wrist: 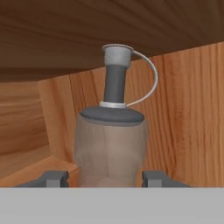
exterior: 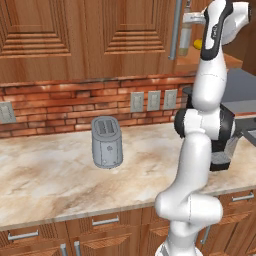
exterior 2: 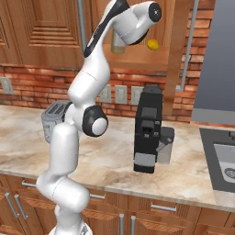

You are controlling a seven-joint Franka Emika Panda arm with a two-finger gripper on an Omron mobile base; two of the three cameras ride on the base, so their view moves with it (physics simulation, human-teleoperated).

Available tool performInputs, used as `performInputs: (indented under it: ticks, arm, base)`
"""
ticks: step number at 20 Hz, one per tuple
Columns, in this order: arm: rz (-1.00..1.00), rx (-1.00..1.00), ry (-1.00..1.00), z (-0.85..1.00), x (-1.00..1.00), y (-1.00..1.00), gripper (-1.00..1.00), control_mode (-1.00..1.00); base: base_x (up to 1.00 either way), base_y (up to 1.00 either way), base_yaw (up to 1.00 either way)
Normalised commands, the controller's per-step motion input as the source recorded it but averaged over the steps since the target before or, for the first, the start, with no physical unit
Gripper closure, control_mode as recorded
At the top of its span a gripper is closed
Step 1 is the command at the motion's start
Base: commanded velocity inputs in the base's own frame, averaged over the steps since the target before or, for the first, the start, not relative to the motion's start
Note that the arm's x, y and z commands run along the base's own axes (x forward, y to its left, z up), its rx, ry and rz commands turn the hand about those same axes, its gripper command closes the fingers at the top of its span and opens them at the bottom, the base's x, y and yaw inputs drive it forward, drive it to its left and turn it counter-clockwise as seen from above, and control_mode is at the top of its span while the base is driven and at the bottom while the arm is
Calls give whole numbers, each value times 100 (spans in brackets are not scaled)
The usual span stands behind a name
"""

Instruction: The dining table condiment station is running low on oil/vinegar bottle. Refill the condiment station by opening the cabinet and taking the oil/vinegar bottle from the cabinet and placing it on the dining table.

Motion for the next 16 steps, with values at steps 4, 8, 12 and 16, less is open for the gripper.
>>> performInputs:
  ticks: [4,8,12,16]
  arm:
    - [-12,-10,-17,-90,-67,5,100,-100]
    - [-12,-6,-33,-94,-41,19,100,-100]
    - [-9,-5,-37,-96,-60,28,100,-100]
    - [-12,-4,-34,-78,-82,21,100,-100]
  base:
    - [0,0,0]
    - [0,0,0]
    - [0,0,0]
    - [0,0,0]
